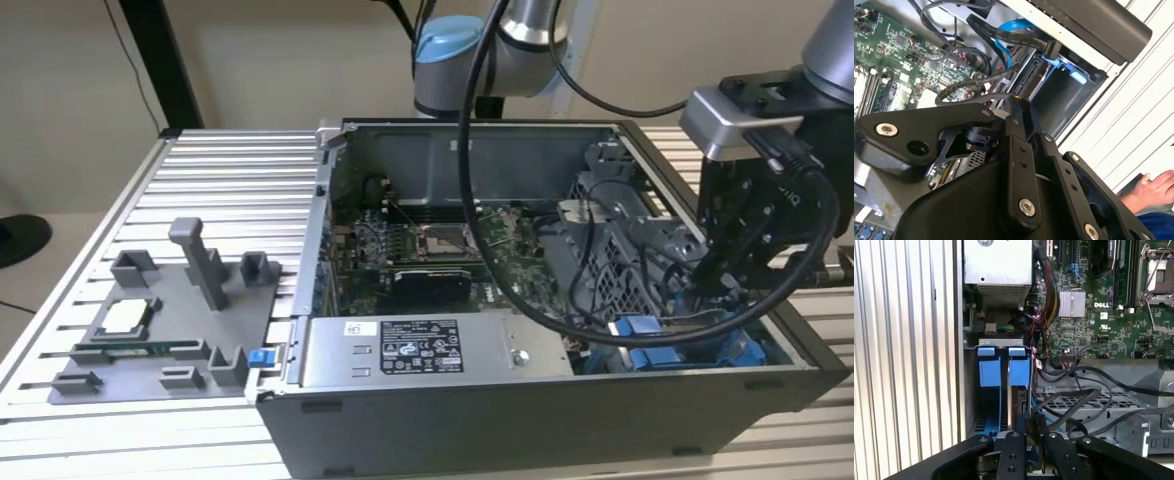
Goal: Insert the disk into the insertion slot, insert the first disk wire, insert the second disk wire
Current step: 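Insert the first disk wire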
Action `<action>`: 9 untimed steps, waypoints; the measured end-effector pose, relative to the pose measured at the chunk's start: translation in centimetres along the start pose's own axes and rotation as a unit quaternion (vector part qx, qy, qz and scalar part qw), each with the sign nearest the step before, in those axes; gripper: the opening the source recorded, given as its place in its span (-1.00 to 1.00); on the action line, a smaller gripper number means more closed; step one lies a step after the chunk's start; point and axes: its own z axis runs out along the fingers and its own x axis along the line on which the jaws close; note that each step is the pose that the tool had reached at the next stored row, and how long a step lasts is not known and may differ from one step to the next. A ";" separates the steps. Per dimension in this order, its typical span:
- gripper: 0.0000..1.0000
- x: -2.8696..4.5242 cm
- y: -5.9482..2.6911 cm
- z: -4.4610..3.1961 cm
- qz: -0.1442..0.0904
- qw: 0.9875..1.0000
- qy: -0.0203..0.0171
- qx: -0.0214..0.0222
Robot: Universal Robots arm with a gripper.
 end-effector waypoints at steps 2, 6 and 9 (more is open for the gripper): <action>-1.00 0.01 -0.05 0.00 0.000 1.000 0.000 0.000; -1.00 0.01 -0.05 0.00 -0.001 1.000 0.000 0.000; -1.00 0.02 -0.05 0.00 -0.001 1.000 0.000 0.000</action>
